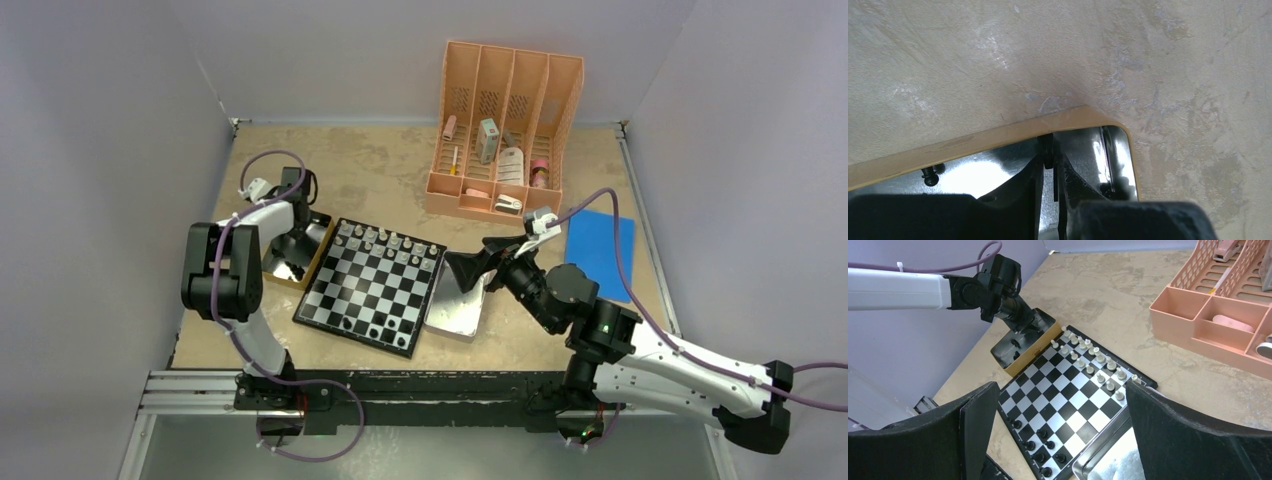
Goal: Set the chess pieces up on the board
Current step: Pick up the chess piece from the storage box.
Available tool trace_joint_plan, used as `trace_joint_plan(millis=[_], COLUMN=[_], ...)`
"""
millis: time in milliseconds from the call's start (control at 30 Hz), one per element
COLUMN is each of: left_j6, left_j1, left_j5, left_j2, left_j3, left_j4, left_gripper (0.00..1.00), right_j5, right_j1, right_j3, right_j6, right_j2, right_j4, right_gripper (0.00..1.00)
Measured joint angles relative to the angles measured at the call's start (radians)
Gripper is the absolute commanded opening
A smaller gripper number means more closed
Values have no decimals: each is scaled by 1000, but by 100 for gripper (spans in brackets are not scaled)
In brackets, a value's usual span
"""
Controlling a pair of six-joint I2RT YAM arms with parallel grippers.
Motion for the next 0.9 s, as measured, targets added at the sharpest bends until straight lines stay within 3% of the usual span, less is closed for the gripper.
trace_joint_plan(millis=[567, 700, 900], left_j6=[84, 216, 441], left_j1=[-1, -1, -1], left_j5=[70, 185, 481], left_j2=[-193, -296, -390], left_j3=[-39, -61, -50], left_j4=[-69, -75, -89], left_gripper=[3, 3, 0], right_j5=[2, 14, 22], right_j1=[0, 0, 0], right_j3=[0, 0, 0], right_j6=[0, 0, 0], right_j2=[-18, -18, -19], right_j4=[-6, -6, -6], right_gripper=[99, 99, 99])
